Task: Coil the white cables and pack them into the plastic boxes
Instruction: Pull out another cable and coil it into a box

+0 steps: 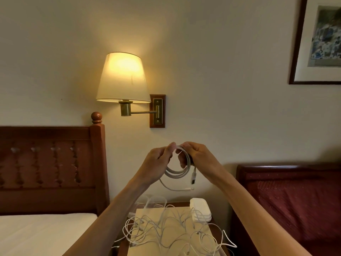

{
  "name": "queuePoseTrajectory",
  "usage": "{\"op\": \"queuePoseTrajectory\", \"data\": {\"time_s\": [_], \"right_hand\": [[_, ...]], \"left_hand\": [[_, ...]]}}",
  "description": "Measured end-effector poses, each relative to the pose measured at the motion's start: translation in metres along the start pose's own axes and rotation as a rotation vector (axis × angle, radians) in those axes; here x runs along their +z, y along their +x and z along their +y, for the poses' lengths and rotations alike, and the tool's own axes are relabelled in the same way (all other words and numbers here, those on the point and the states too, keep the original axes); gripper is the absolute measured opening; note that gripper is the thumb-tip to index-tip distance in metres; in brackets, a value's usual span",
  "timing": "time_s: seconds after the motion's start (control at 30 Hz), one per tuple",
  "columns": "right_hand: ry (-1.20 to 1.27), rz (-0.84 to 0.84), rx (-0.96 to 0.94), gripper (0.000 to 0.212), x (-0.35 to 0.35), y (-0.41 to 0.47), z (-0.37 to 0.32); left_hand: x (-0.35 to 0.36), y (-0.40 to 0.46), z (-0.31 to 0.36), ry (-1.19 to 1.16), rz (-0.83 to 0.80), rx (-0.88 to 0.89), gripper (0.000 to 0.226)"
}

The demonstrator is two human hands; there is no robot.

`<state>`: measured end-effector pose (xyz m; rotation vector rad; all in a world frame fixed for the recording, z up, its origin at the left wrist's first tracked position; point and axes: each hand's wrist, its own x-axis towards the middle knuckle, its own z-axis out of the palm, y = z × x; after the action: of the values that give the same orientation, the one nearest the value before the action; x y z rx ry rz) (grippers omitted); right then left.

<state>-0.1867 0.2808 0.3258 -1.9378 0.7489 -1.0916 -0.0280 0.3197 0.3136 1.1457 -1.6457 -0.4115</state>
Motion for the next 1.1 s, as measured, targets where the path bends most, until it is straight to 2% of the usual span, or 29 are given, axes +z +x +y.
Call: {"op": "queuePoseTrajectory", "data": {"time_s": [0.13, 0.23, 0.37, 0.5, 0.63, 0.77, 0.93, 1.03, 1.1], "right_hand": [[-0.23, 0.138, -0.06, 0.016, -0.01, -0.002, 0.014], [-0.357, 0.201, -0.046, 0.013, -0.01, -0.005, 0.014], [-0.139, 0.243, 0.061, 0.016, -0.009, -0.005, 0.006], [0.064, 0.282, 0.107, 0.017, 0.002, -0.007, 0.003], [-0.087, 0.438, -0.048, 0.002, 0.025, -0.014, 0.011], [-0.464, 0.585, -0.331, 0.008, 0.036, -0.016, 0.028], [-0.248, 0.463, -0.388, 0.009, 0.032, -0.014, 0.028], [0.024, 0.406, -0.246, 0.03, 0.024, -0.016, 0.017], [0.089, 0.273, -0.167, 0.036, 0.013, -0.016, 0.014]], "left_hand": [[-0.005, 0.001, -0.008, -0.022, 0.084, -0.01, 0.052], [-0.001, 0.003, -0.018, 0.015, 0.106, -0.004, 0.051], [0.011, 0.003, -0.026, 0.177, 0.209, 0.082, 0.048], [0.018, 0.004, -0.023, 0.198, 0.258, 0.115, 0.044], [0.02, 0.005, -0.02, 0.161, 0.273, 0.065, 0.05], [0.018, 0.003, -0.01, 0.01, 0.229, -0.056, 0.055], [0.013, 0.001, 0.002, -0.114, 0.17, -0.165, 0.054], [0.008, 0.0, 0.004, -0.148, 0.157, -0.198, 0.053], [0.004, -0.001, 0.003, -0.175, 0.162, -0.211, 0.052]]}}
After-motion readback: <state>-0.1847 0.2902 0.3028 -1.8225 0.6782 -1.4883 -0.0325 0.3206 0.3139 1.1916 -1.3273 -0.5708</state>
